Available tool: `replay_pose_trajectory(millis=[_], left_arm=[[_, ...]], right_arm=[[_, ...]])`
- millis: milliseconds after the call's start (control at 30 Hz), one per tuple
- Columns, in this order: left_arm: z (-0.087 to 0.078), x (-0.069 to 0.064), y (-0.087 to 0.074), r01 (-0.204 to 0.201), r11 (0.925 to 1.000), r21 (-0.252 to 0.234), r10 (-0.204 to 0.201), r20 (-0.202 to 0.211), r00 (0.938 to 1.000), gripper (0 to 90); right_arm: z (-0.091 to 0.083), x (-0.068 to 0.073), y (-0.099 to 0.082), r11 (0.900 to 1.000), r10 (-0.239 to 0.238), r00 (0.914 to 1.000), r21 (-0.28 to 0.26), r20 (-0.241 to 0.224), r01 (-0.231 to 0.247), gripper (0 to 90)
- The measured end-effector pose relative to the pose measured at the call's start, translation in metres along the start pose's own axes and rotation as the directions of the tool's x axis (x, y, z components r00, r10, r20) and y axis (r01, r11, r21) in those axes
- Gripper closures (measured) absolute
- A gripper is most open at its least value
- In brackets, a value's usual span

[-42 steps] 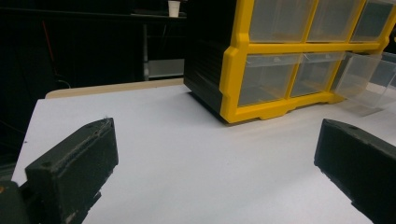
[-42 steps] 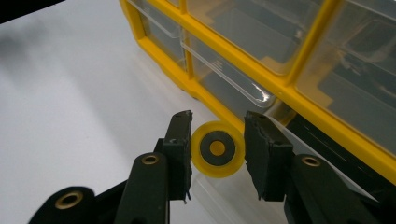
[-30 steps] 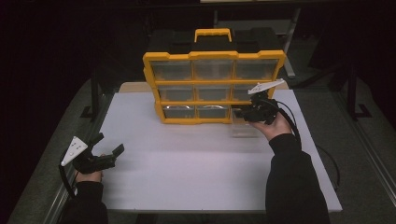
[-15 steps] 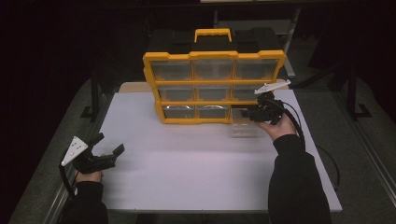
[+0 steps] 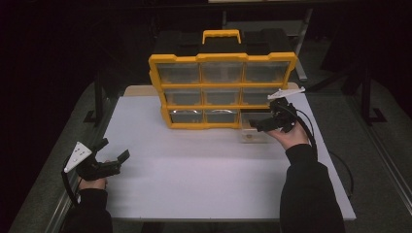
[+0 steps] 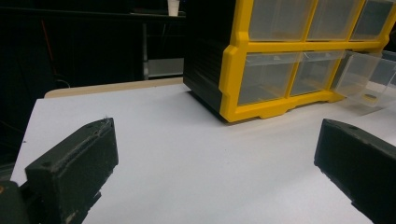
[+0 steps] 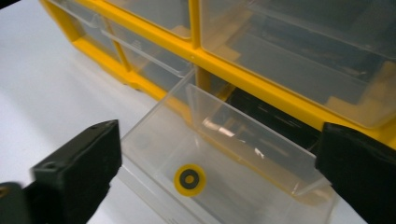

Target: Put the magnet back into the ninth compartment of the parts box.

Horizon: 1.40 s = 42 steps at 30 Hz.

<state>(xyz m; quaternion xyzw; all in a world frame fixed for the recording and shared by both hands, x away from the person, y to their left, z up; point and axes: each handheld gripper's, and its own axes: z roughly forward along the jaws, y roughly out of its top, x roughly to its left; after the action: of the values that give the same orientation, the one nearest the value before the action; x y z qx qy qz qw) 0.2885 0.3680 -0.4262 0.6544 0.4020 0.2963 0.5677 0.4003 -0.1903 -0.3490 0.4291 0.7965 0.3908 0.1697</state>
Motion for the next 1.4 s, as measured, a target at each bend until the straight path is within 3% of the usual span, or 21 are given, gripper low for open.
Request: replay_pose_trajectory(millis=[467,1033,1400], left_arm=[[0.0,-0.001,0.0,-0.001,1.0,0.0,0.001,0.0,1.0,0.0],[0.0,-0.001,0.0,-0.002,1.0,0.001,0.002,-0.002,1.0,0.0],[0.0,-0.001,0.0,-0.003,1.0,0.001,0.003,0.001,1.0,0.0]], right_arm=[[-0.014,0.007,-0.014,0.9963,-0.004,0.9999,-0.086,-0.01,0.003,0.0],[-0.029,0.006,-0.036,0.9902,0.016,0.9991,-0.138,-0.039,-0.021,0.0],[-0.037,0.006,-0.051,0.9845,0.024,0.9994,-0.173,-0.024,-0.028,0.0]])
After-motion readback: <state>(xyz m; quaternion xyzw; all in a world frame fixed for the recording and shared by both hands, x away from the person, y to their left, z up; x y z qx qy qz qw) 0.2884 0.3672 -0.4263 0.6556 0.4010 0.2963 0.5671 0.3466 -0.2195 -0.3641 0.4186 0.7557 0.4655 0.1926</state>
